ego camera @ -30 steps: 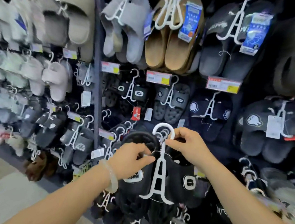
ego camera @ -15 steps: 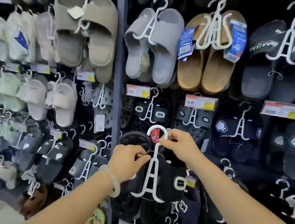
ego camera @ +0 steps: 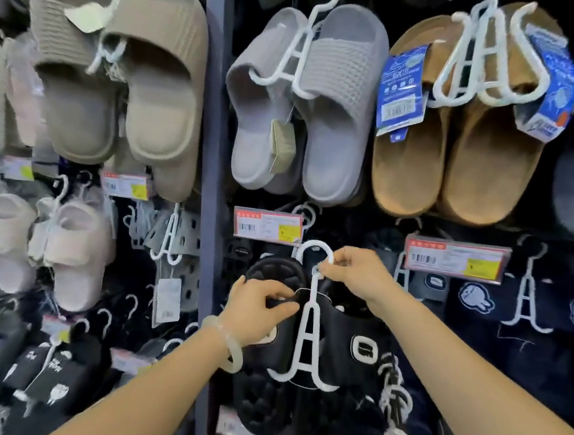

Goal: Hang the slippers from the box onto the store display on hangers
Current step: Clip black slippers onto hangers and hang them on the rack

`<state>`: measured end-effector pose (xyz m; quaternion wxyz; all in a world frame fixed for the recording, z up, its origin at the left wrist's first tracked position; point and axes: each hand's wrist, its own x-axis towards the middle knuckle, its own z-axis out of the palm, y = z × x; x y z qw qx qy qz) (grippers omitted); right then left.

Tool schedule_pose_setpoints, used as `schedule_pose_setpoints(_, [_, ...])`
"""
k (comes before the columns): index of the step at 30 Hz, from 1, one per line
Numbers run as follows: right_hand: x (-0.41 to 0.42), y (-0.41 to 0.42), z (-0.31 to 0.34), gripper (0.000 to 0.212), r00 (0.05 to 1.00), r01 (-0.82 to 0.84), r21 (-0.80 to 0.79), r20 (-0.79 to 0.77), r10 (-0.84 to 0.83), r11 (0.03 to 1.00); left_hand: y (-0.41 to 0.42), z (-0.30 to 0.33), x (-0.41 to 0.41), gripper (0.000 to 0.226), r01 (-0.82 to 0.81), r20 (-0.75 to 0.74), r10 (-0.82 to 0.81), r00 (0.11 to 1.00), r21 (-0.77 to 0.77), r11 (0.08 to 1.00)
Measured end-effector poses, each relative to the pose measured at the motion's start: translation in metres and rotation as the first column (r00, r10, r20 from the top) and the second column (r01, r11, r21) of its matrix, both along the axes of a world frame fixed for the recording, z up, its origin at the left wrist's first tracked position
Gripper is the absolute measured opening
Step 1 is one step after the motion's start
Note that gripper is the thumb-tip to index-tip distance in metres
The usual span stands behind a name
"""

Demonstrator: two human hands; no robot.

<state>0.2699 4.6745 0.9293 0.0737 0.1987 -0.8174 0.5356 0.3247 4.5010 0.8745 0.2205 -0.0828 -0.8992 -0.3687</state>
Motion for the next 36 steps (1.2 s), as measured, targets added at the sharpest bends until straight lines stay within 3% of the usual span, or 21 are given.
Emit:
schedule_pose_setpoints(3, [-0.026, -0.016, 0.011, 0.025, 0.999, -0.02, -0.031, -0.032, 0.019, 0.999, -0.014, 0.006, -0.026, 0.02, -0.021, -0.059, 0.027, 0.998, 0.099, 0.995])
schedule_pose_setpoints(6, [-0.046, -0.027, 0.021, 0.008, 0.998, -0.047, -0.088, -0.043, 0.043, 0.995, -0.021, 0.018, -0.044, 0.02, -0.055, -0.145, 0.069, 0.987, 0.095, 0.994])
schedule_pose_setpoints(9, [-0.063, -0.035, 0.026, 0.016, 0.994, -0.08, -0.1, -0.084, 0.072, 0.992, -0.031, 0.023, -0.061, 0.017, -0.04, -0.179, 0.058, 0.982, 0.103, 0.994])
schedule_pose_setpoints(13, [-0.072, -0.045, 0.024, 0.019, 0.993, -0.088, -0.093, -0.088, 0.08, 0.992, -0.05, 0.014, -0.076, 0.043, -0.008, -0.205, 0.031, 0.978, 0.109, 0.994])
schedule_pose_setpoints(20, [-0.082, -0.071, 0.016, 0.015, 0.995, -0.044, -0.007, -0.094, 0.043, 0.999, -0.066, 0.003, -0.084, 0.023, -0.029, -0.141, 0.04, 0.989, 0.083, 0.996])
schedule_pose_setpoints(24, [-0.092, -0.059, 0.015, 0.041, 0.985, 0.101, 0.126, -0.151, -0.082, 0.987, -0.059, 0.003, -0.103, 0.038, 0.055, -0.139, -0.08, 0.987, -0.175, 0.983])
schedule_pose_setpoints(26, [-0.096, -0.057, 0.016, 0.034, 0.981, 0.183, 0.176, -0.092, -0.168, 0.967, -0.054, 0.005, -0.11, 0.039, 0.012, -0.141, -0.047, 0.989, -0.236, 0.972])
schedule_pose_setpoints(29, [-0.093, -0.059, 0.016, 0.013, 0.955, 0.285, 0.494, -0.223, -0.197, 0.822, -0.052, 0.005, -0.117, 0.04, -0.027, -0.127, -0.002, 0.992, -0.223, 0.974])
schedule_pose_setpoints(30, [-0.089, -0.061, 0.016, 0.015, 0.942, 0.323, 0.555, -0.265, -0.205, 0.767, -0.052, 0.005, -0.119, 0.039, -0.029, -0.12, 0.002, 0.993, -0.22, 0.975])
schedule_pose_setpoints(31, [-0.087, -0.063, 0.012, 0.036, 0.924, 0.373, 0.576, -0.3, -0.236, 0.727, -0.052, 0.004, -0.121, 0.039, -0.033, -0.114, 0.007, 0.993, -0.228, 0.973])
schedule_pose_setpoints(34, [-0.088, -0.069, -0.004, 0.063, 0.881, 0.433, 0.458, -0.396, -0.258, 0.776, -0.054, 0.004, -0.124, 0.037, -0.014, -0.091, -0.01, 0.996, -0.26, 0.966])
schedule_pose_setpoints(36, [-0.089, -0.067, -0.015, 0.081, 0.89, 0.412, 0.487, -0.396, -0.227, 0.77, -0.055, 0.003, -0.122, 0.038, 0.002, -0.077, -0.025, 0.997, -0.281, 0.96])
